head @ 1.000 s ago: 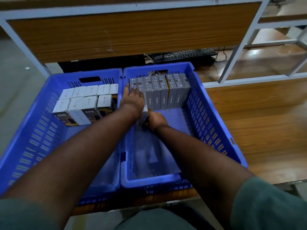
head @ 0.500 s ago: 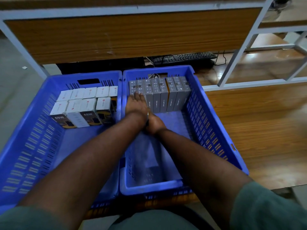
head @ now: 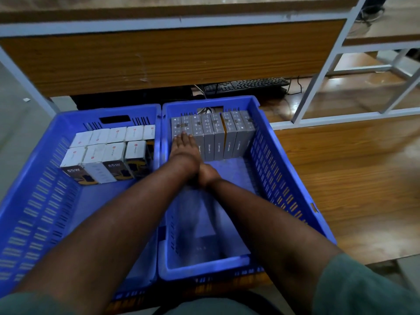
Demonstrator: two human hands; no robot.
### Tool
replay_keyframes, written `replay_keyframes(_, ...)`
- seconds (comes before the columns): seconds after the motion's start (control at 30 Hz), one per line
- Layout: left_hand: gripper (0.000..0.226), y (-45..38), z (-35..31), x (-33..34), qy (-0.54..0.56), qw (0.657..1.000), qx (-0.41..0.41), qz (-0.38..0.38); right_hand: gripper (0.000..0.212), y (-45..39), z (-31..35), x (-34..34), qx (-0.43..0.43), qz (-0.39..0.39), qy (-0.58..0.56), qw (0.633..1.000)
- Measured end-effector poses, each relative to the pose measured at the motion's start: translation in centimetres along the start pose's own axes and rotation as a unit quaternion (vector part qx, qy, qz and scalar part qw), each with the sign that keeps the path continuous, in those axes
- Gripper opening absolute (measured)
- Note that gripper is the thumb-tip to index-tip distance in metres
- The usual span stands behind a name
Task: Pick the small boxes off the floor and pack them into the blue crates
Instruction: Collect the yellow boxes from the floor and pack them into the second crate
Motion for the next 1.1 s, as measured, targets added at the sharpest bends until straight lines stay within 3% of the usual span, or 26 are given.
replay_keyframes(0.1,0.078,0.0,0.4,0.2,0.011,0.999,0.000,-0.031,0.076,-0.2,0.1,0.3,0.023,0.017,0.007,1.000)
replay_keyframes(0.2,0.081,0.8,0.5,-0.3,0.004,0.999,0.007,-0.043,0.059,-0.1,0.3,0.7,0.081,-0.030,-0.025,0.996)
replay_keyframes(0.23,0.082,1.1,0.5,-0.5,0.007,0.999,0.008,-0.045,0.067,-0.1,0.3,0.6,0.090,-0.039,-0.029,0.995)
replay_keyframes(0.33,0.092,1.8,0.6,-1.5,0.004,0.999,0.006,-0.047,0.127,-0.6,-0.1,-0.1,0.094,-0.039,-0.053,0.993)
replay_keyframes(0.37,0.100,2.0,0.7,-1.7,-0.005,0.999,0.009,-0.042,0.136,-0.1,0.3,-0.7,0.102,-0.033,-0.048,0.993)
replay_keyframes(0.43,0.116,2.4,1.1,-2.0,-0.019,0.999,0.022,-0.036,0.130,0.7,0.9,-1.9,0.132,-0.032,-0.071,0.988)
replay_keyframes(0.5,0.131,2.7,1.9,-2.2,-0.020,0.998,0.029,-0.046,0.102,1.6,1.7,-2.8,0.168,-0.022,-0.112,0.979)
replay_keyframes(0.57,0.139,3.3,2.7,-2.5,-0.017,0.998,0.047,-0.048,0.089,2.3,2.0,-3.3,0.184,-0.018,-0.104,0.977)
replay_keyframes(0.6,0.136,3.9,3.0,-2.7,-0.003,0.997,0.060,-0.047,0.093,2.8,2.2,-3.4,0.190,-0.015,-0.097,0.977)
replay_keyframes(0.7,0.111,6.0,4.1,-3.0,0.036,0.990,0.110,-0.086,0.134,5.6,3.7,-4.2,0.176,-0.007,0.020,0.984)
replay_keyframes(0.73,0.100,6.8,4.4,-3.1,0.039,0.984,0.131,-0.117,0.136,6.6,4.3,-4.3,0.173,-0.007,0.038,0.984)
replay_keyframes(0.9,0.051,11.4,6.4,-2.8,0.143,0.934,0.203,-0.258,0.083,14.4,8.1,-5.1,0.106,-0.142,0.088,0.980)
replay_keyframes(1.1,0.048,18.5,5.7,-2.3,0.262,0.869,0.317,-0.274,0.057,27.4,10.1,-2.5,0.072,-0.309,-0.004,0.948)
Point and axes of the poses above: each hand's wrist, its own y-axis away from the middle knuckle, its own x-axis out of the palm, z = x × y, the point moved 3 cm from there along -y, towards the middle knuckle, and after that the axes turned 1 degree about -z, right-handed, at the moved point
